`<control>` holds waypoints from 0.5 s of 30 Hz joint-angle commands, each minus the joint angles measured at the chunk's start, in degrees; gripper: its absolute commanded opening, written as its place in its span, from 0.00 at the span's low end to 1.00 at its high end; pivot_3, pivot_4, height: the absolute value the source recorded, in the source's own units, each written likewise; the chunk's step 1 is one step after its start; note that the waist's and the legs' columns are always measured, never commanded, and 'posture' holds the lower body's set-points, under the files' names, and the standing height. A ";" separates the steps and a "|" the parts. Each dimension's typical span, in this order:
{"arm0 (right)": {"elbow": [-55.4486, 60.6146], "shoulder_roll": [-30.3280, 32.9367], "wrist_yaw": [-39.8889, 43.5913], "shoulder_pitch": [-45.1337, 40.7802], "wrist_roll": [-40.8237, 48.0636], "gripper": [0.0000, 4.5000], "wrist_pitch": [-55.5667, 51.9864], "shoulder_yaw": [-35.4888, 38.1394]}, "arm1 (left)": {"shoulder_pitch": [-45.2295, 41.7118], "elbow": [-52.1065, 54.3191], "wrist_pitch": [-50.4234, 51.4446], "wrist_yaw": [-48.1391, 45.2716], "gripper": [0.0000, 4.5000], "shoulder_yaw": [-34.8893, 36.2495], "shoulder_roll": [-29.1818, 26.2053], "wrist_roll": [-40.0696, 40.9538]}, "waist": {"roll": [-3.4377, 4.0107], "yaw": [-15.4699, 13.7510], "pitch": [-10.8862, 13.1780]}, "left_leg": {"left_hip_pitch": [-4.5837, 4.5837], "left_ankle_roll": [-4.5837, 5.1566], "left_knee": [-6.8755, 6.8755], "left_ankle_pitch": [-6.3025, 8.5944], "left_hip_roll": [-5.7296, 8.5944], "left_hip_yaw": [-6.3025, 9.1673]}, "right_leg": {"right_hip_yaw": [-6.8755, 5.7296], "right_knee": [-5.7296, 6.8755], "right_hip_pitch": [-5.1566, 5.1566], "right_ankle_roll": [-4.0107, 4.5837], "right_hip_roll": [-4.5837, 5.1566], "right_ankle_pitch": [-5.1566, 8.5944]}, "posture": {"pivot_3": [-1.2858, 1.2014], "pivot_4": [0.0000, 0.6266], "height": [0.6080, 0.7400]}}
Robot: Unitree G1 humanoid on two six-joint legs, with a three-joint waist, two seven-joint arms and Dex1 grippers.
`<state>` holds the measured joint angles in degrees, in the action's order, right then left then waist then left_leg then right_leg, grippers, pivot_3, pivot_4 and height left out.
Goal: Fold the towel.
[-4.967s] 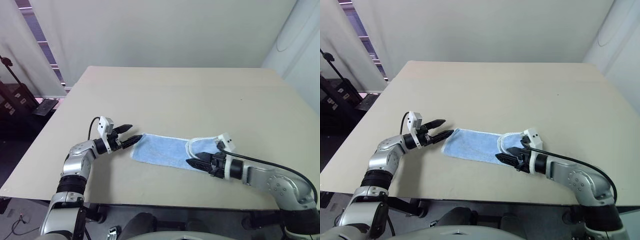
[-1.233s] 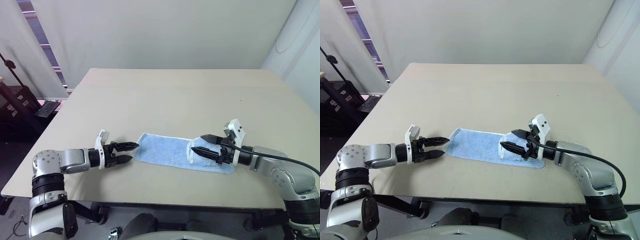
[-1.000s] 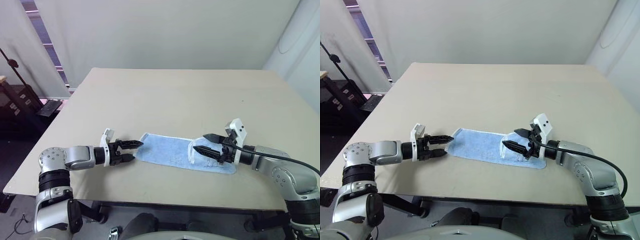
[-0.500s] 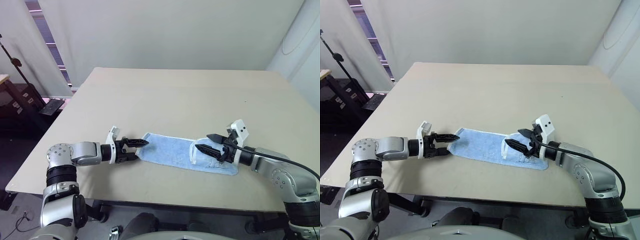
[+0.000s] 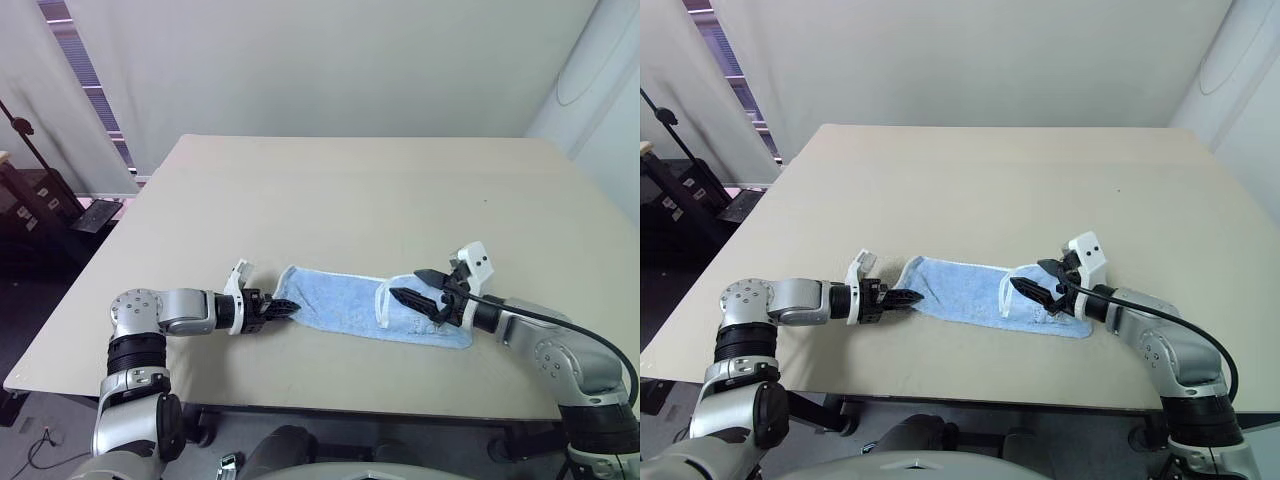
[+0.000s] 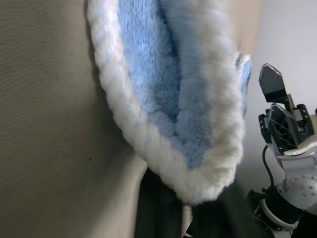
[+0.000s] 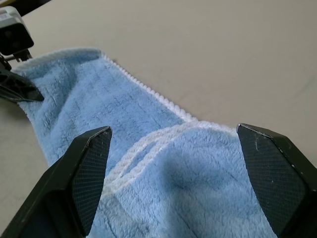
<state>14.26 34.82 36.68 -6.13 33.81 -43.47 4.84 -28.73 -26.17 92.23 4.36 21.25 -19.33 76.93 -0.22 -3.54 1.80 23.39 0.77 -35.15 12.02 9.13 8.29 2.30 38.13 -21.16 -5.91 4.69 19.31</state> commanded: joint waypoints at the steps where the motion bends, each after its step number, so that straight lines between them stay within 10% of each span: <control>1: 1.52 0.03 0.80 -0.22 -0.52 0.94 1.40 0.29 | -0.26 1.04 0.26 -2.10 0.01 0.65 -1.61 -0.99 | -0.01 0.06 0.01 | 0.00 0.00 0.00 0.00 0.00 -0.02 | 0.01 0.00 0.00 0.00 0.00 0.00 | 0.52 0.00 1.00; 15: 3.46 0.20 3.01 5.73 3.60 0.94 2.04 8.94 | -5.50 17.32 -7.55 -31.25 0.01 -18.63 -8.30 -13.55 | -0.12 0.43 0.09 | 0.05 0.04 0.02 0.03 -0.03 -0.15 | 0.11 -0.02 -0.06 0.15 0.00 0.07 | 0.52 0.00 1.00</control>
<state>15.20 34.91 39.44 -0.18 35.31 -41.16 11.59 -32.20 -10.61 86.20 -23.06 4.81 -27.20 65.04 -0.34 -3.12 1.89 23.44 0.81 -35.14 12.05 9.10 8.14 2.40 38.11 -21.23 -5.75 4.69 19.38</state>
